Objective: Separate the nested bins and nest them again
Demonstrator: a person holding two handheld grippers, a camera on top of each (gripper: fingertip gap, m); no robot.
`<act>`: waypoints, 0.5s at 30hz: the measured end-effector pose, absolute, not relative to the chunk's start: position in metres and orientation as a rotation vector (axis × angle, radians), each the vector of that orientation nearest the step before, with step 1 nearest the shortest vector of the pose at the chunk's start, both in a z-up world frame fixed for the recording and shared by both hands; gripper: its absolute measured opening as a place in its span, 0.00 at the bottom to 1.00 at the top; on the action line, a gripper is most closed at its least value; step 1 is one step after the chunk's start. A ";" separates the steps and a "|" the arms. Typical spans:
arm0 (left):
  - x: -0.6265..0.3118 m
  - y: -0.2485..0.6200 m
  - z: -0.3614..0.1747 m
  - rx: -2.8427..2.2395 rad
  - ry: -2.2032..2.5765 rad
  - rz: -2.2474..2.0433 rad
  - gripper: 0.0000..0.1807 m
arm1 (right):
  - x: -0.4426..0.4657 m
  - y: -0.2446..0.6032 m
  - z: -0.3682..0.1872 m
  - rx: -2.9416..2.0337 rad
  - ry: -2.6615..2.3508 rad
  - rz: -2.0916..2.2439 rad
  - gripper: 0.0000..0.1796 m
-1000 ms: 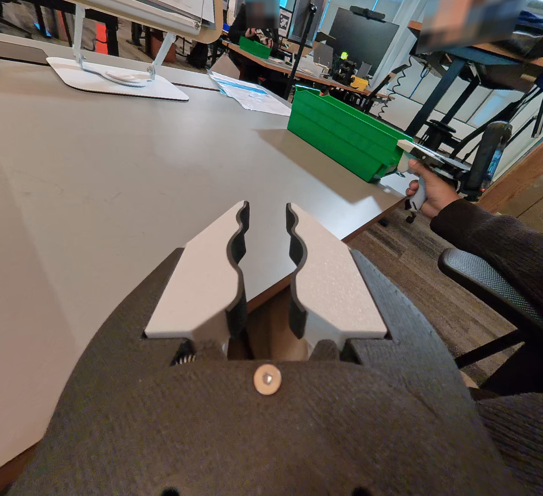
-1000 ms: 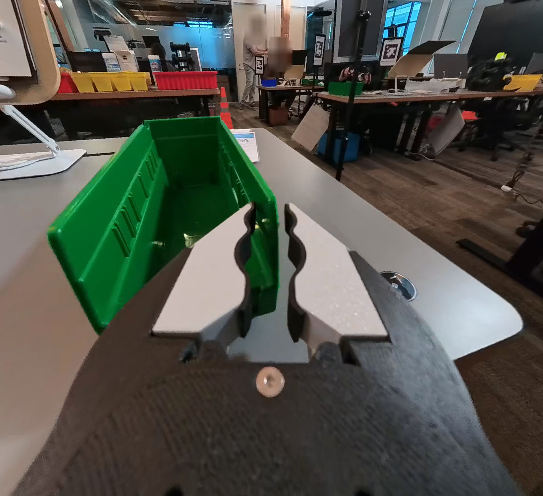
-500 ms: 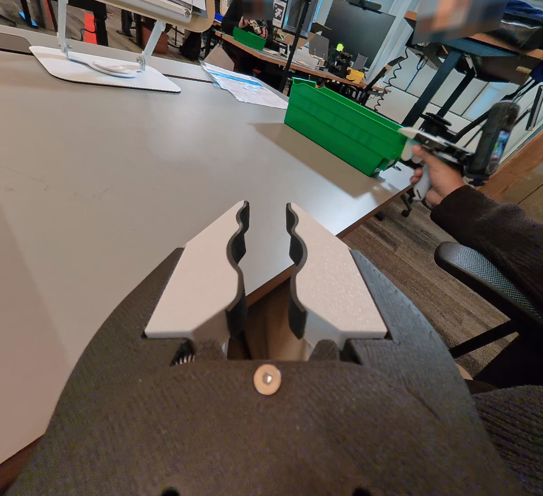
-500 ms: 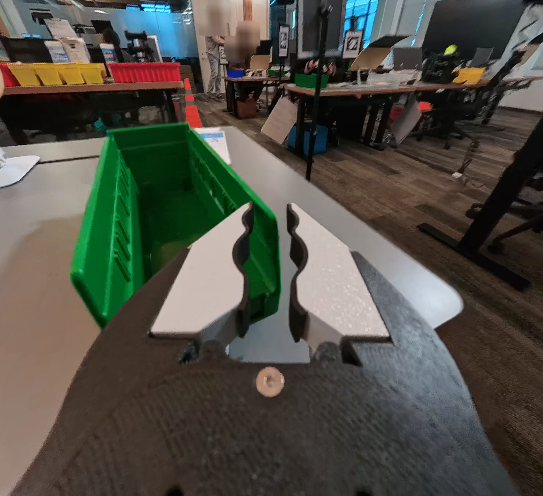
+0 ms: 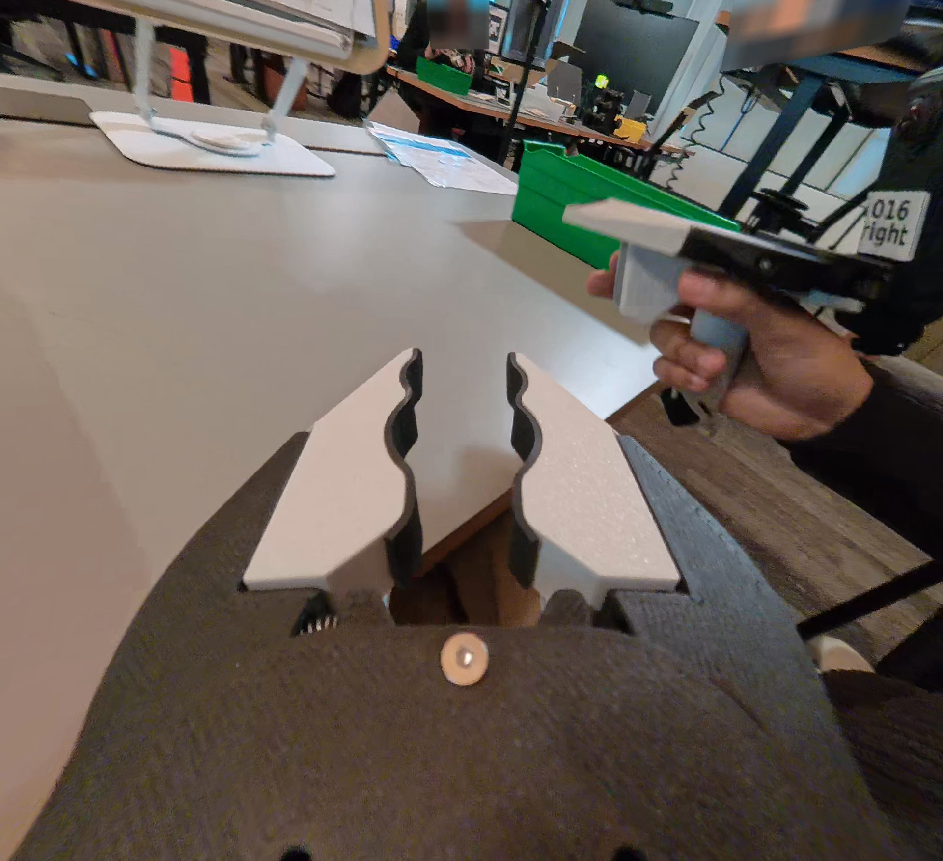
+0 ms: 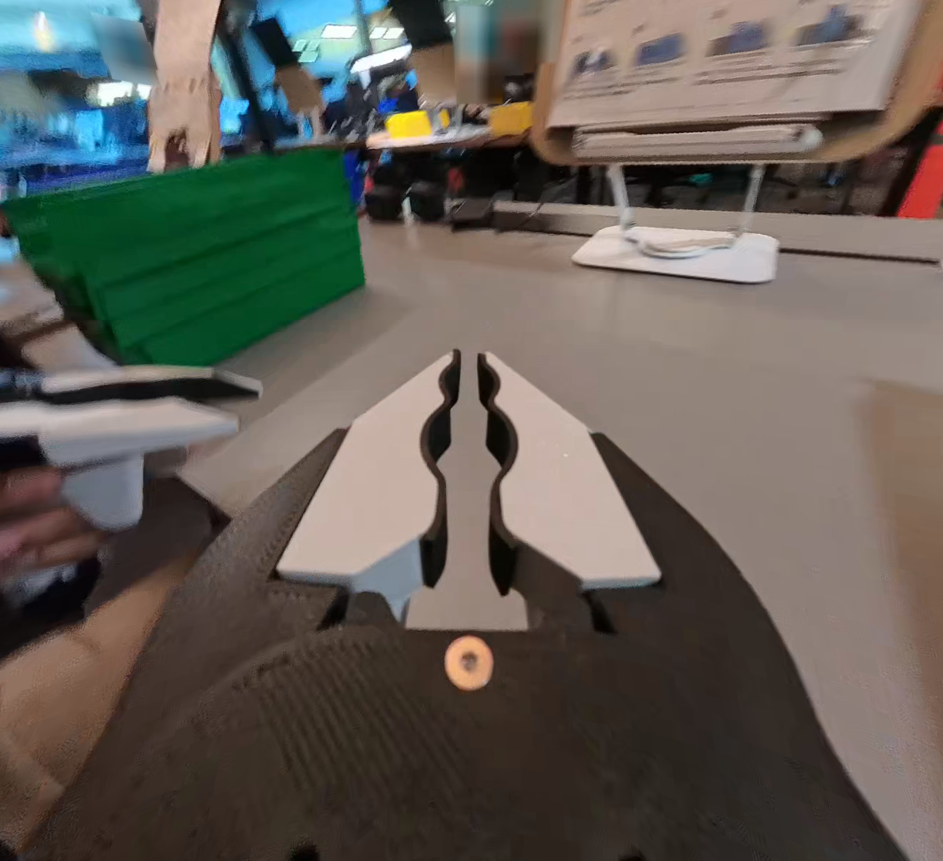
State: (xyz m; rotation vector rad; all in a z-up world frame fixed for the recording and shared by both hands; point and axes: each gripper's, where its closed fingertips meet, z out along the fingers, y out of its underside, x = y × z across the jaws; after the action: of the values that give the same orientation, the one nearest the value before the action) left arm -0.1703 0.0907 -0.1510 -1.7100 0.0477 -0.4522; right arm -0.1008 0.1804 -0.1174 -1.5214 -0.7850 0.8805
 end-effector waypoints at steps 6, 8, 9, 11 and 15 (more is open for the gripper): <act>-0.203 0.092 -0.146 -1.681 -0.037 -0.431 0.20 | -0.108 0.186 -0.145 -1.524 -0.955 0.736 0.00; -0.202 0.092 -0.147 -1.689 -0.027 -0.431 0.21 | -0.105 0.192 -0.146 -1.590 -0.883 0.842 0.01; -0.201 0.091 -0.148 -1.692 -0.012 -0.420 0.21 | -0.104 0.194 -0.147 -1.624 -0.846 0.908 0.01; -0.201 0.090 -0.144 -1.675 0.023 -0.371 0.21 | -0.103 0.196 -0.149 -1.680 -0.799 1.011 0.04; -0.219 0.083 -0.107 -1.526 0.166 -0.215 0.21 | -0.105 0.194 -0.154 -1.664 -0.919 0.878 0.03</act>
State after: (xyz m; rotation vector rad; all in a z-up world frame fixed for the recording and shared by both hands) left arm -0.2195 0.0827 -0.1074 -1.5265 0.1655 -0.2151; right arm -0.1051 0.1944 -0.1544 -1.6641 -0.9192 0.8781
